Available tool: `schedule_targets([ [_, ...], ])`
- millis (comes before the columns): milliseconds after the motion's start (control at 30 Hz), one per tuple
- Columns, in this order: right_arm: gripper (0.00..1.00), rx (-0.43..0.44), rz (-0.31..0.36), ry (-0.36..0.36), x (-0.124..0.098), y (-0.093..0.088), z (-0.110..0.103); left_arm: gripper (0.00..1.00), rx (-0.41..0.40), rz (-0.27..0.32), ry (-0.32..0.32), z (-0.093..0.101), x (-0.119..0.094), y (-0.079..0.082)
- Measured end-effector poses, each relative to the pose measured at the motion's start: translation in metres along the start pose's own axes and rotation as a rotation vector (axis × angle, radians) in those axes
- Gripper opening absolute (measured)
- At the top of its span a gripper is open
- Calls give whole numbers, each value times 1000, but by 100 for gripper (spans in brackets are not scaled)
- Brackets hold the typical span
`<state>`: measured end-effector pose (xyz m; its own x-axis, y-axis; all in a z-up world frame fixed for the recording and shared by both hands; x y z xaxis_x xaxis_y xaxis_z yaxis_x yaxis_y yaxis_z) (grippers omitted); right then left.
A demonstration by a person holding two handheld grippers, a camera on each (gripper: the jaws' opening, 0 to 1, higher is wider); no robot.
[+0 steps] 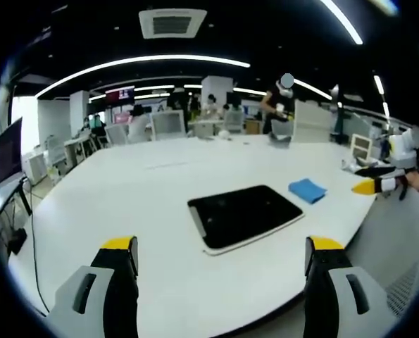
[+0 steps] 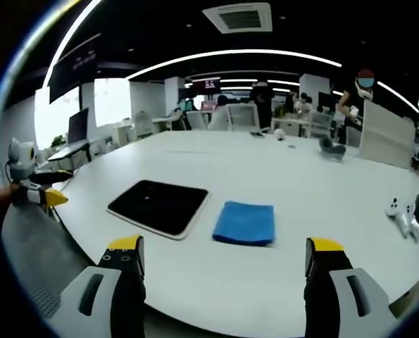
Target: Wipe the mirror surface with the cleaning cloth until all visible marks leave the cleaned area.
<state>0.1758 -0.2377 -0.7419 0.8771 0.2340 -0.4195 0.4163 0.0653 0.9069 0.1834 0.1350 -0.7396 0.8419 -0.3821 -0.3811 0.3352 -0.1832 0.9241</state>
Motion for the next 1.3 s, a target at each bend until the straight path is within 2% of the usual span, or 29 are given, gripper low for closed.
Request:
schedule_targets([
  [100,89,10,-13,26,1,-1,-2,99,6,9,6,-1,0,1],
  [267,89,19,-22,28,1,-2,-2,98,-1,-1,2,0,0,0],
  [333,80,51,-85,70,1,-9,-7,98,-2,0,2,0,0,0],
  [367,77,38,-81,64,2,-8,-5,98,-2,0,1,0,0,0],
  [633,84,18,-49,33,1,-5,-2,96,-9,-6,-4,0,0,0],
  [767,87,20,-25,25,0,-3,-1,99,-50,30,-6,0,-1,2],
  [867,87,26,-19,13,0,-3,0,99,-28,6,-16,1,0,0],
  [967,88,32,-6,6,-1,-1,1,99,-35,12,-15,1,0,1],
  [1200,89,22,-30,12,0,-4,0,98,-43,31,-17,1,-1,3],
  [1300,89,30,-33,-1,0,-4,1,96,-36,12,-34,3,0,2],
])
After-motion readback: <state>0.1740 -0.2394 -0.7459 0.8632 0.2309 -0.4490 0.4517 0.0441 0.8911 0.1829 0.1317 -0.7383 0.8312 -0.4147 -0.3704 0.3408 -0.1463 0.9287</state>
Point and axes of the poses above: the point that each gripper's makers call its tool centre point, and the gripper's own axes: x roughly forward along the fingers, z roughly to its right, y roughly out of its top, the point moved 7 cm from there along -x, roughly backward along the fingers, and after that the axes turned 3 degrees about x, right-handed, at the moved point
